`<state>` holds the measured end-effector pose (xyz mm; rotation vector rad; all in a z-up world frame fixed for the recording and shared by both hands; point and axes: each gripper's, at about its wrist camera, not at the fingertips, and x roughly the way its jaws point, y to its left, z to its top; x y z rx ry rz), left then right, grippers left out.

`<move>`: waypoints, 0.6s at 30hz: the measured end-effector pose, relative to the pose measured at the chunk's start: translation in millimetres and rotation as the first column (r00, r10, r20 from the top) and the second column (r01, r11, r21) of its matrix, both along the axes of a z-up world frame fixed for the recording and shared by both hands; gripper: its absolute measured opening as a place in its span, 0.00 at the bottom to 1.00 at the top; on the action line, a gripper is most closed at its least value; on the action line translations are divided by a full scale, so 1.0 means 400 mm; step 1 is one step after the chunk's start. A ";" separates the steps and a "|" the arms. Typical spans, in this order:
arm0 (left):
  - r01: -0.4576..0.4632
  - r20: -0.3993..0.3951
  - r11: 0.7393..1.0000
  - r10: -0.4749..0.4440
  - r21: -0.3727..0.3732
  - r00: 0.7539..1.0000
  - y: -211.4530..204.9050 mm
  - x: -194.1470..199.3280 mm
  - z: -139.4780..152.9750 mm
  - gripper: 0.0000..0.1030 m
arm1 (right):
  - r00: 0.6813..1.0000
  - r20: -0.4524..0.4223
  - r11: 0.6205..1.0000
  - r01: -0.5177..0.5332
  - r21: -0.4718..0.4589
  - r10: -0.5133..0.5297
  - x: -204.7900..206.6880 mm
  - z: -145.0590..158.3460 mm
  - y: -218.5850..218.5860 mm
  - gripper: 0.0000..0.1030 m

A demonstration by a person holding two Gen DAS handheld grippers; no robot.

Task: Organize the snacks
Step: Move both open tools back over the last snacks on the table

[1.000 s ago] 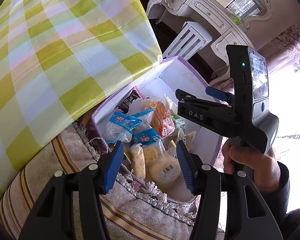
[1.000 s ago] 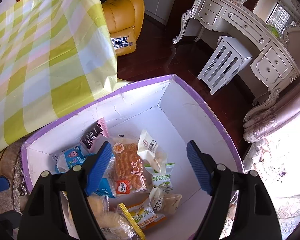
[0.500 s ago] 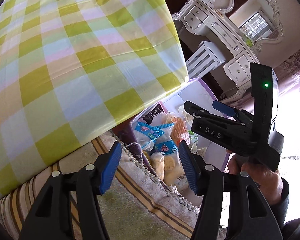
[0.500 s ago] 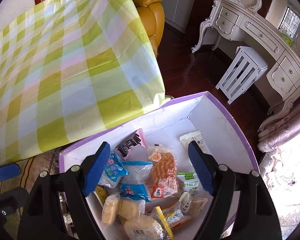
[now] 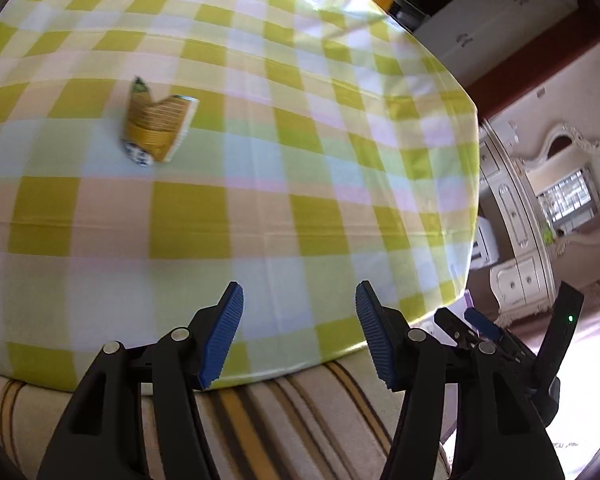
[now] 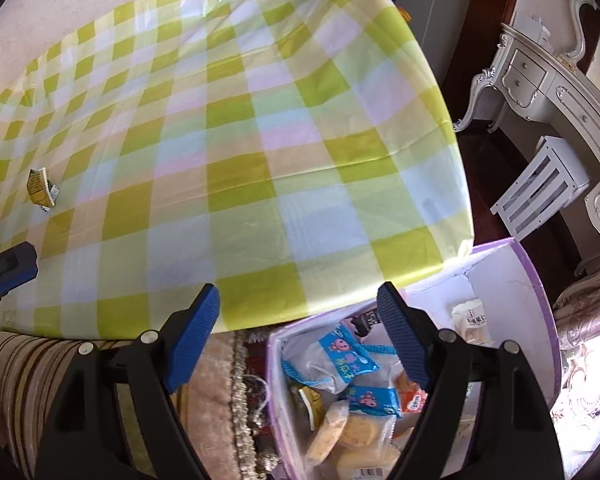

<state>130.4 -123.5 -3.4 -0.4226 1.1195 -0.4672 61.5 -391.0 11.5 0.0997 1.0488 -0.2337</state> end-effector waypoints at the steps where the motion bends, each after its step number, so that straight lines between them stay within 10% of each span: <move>1: -0.037 -0.003 0.999 0.037 0.002 0.999 0.035 0.013 -0.004 0.54 | 1.000 0.007 1.000 -0.026 0.004 0.026 0.013 0.006 0.023 0.78; 18: -0.242 0.004 0.967 0.242 0.082 0.970 0.305 0.071 -0.035 0.49 | 0.902 0.079 0.898 -0.431 0.091 0.425 0.313 0.030 0.499 0.79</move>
